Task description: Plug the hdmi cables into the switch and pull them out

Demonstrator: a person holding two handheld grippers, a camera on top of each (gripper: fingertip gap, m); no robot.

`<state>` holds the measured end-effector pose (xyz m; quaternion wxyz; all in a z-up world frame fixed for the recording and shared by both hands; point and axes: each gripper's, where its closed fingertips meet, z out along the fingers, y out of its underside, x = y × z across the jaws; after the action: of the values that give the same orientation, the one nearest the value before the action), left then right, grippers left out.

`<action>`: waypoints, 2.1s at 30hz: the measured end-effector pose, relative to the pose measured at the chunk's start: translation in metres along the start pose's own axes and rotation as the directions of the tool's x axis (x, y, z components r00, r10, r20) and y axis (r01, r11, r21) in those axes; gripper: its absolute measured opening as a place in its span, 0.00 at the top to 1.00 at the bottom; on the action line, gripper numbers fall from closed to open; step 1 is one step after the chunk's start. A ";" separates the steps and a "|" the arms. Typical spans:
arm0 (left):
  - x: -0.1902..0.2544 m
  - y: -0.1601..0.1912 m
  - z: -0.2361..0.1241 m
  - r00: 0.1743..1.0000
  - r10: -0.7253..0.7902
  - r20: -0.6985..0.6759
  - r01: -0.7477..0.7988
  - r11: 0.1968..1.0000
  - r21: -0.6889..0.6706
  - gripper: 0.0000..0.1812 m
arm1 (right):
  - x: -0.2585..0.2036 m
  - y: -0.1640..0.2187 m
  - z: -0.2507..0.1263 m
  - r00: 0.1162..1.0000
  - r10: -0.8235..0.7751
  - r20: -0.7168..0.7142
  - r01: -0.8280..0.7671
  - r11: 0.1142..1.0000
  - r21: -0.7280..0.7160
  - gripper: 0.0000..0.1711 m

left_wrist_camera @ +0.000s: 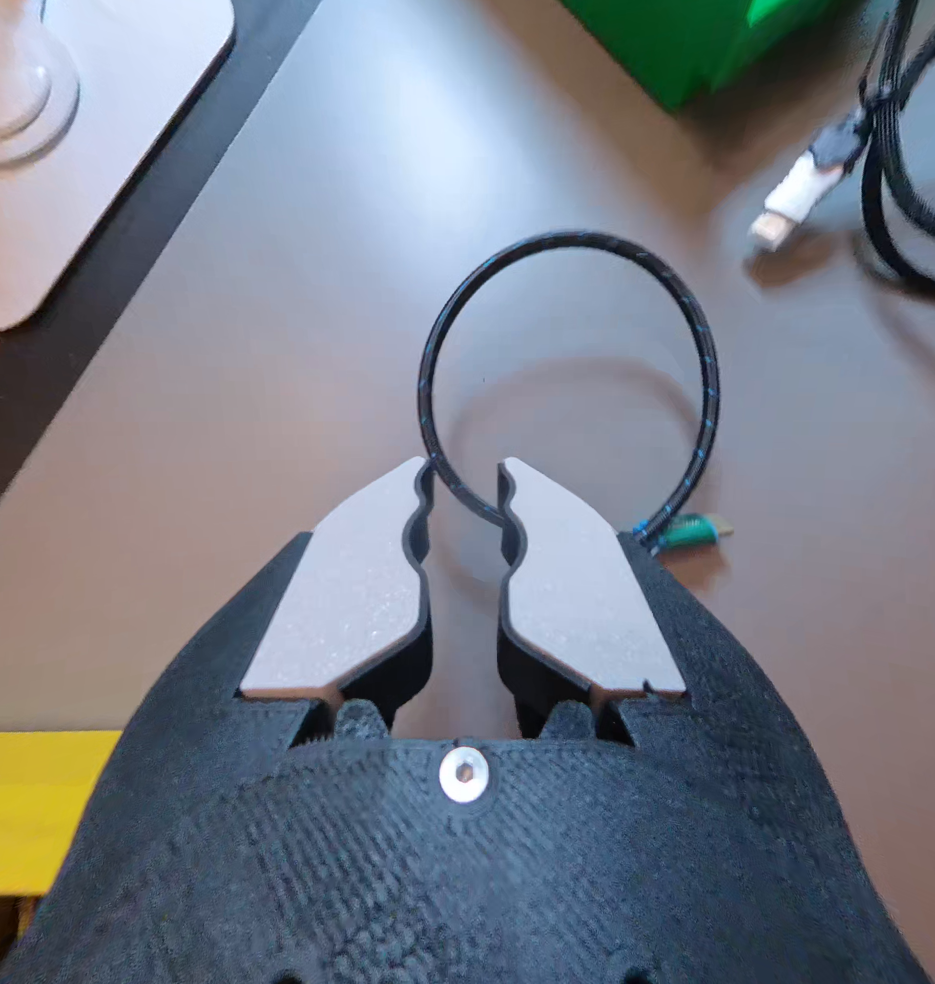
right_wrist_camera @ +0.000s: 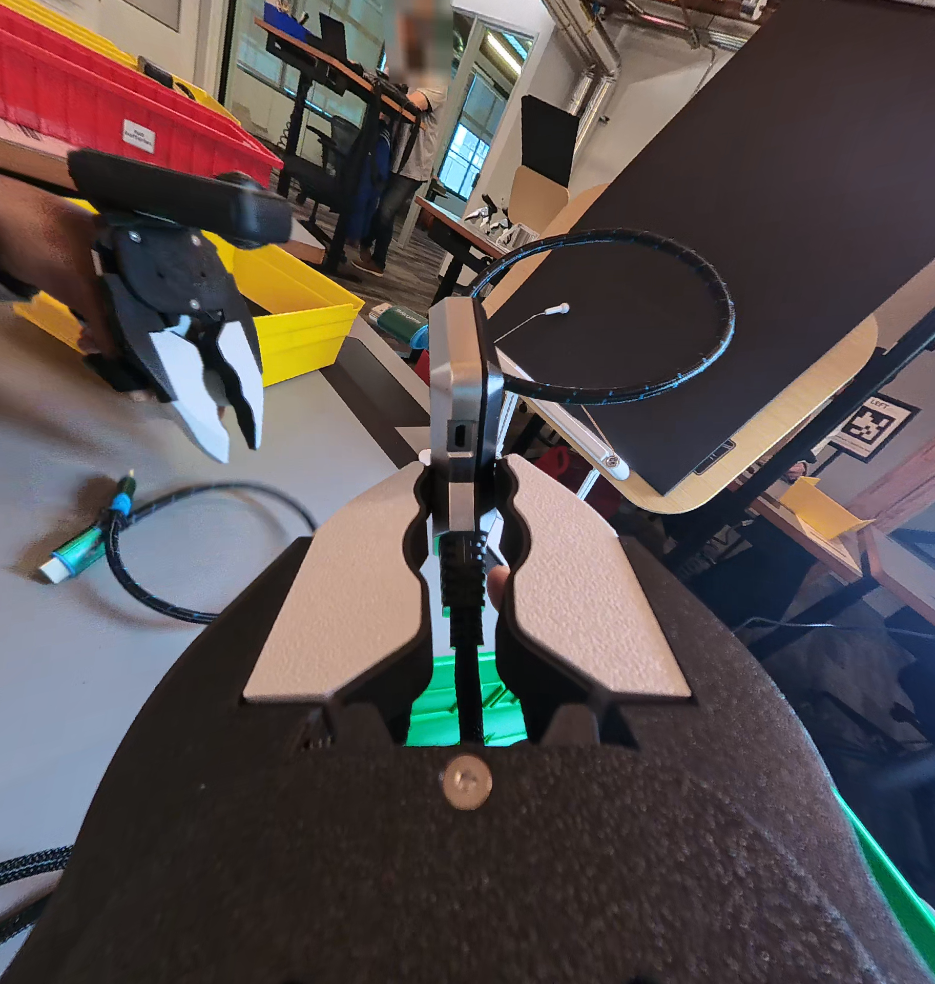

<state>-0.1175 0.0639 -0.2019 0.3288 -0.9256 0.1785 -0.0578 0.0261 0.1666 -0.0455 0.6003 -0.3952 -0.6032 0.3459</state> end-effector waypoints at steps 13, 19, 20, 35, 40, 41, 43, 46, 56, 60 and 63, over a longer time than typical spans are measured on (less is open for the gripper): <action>0.077 0.055 0.023 0.742 0.592 -0.314 -0.655 0.740 -0.153 0.82 | -0.007 -0.001 0.003 1.000 -0.001 0.031 0.001 1.000 -0.006 0.87; 0.068 0.041 0.035 0.846 0.499 -0.191 -0.533 0.806 -0.257 0.88 | -0.008 0.004 0.004 0.999 0.003 0.041 -0.002 1.000 -0.021 0.87; 0.060 0.038 0.036 0.884 0.452 -0.121 -0.467 0.831 -0.302 0.89 | -0.008 0.005 0.004 0.999 0.002 0.040 -0.001 1.000 -0.024 0.87; 0.068 0.022 0.050 0.888 0.434 -0.154 -0.451 0.885 -0.110 0.83 | -0.011 0.007 0.005 0.999 0.008 0.052 -0.006 0.999 -0.035 0.87; 0.056 0.016 0.055 0.904 0.413 -0.112 -0.422 0.904 -0.072 0.90 | -0.019 0.006 0.006 0.996 -0.013 0.086 0.015 1.000 -0.021 0.87; 0.049 0.015 0.054 0.910 0.408 -0.078 -0.413 0.907 -0.076 0.90 | -0.020 0.006 0.007 0.996 -0.025 0.087 0.027 0.999 -0.026 0.87; 0.035 0.007 0.046 0.932 0.360 -0.025 -0.361 0.931 -0.046 0.90 | -0.022 0.007 0.007 0.995 -0.047 0.091 0.050 0.998 -0.032 0.87; 0.009 -0.012 0.017 0.955 0.281 0.097 -0.285 0.958 0.029 0.90 | -0.026 0.010 0.008 0.992 -0.085 0.097 0.090 0.995 -0.046 0.87; 0.003 -0.034 -0.100 0.915 0.309 0.260 -0.336 0.940 0.065 0.91 | -0.074 0.023 0.023 0.948 -0.159 0.275 0.178 0.983 -0.045 0.87; 0.041 -0.035 -0.088 0.887 0.423 0.185 -0.428 0.904 -0.011 0.91 | -0.100 0.033 0.027 0.909 -0.173 0.380 0.222 0.971 -0.090 0.87; 0.059 -0.031 -0.069 0.874 0.467 0.132 -0.463 0.884 -0.061 0.91 | -0.111 0.039 0.030 0.891 -0.203 0.406 0.270 0.956 -0.114 0.87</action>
<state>-0.0695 0.0241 -0.1296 0.3320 -0.8618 0.3722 0.0919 -0.0053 0.0869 -0.1314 0.4704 -0.2910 -0.7810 0.2899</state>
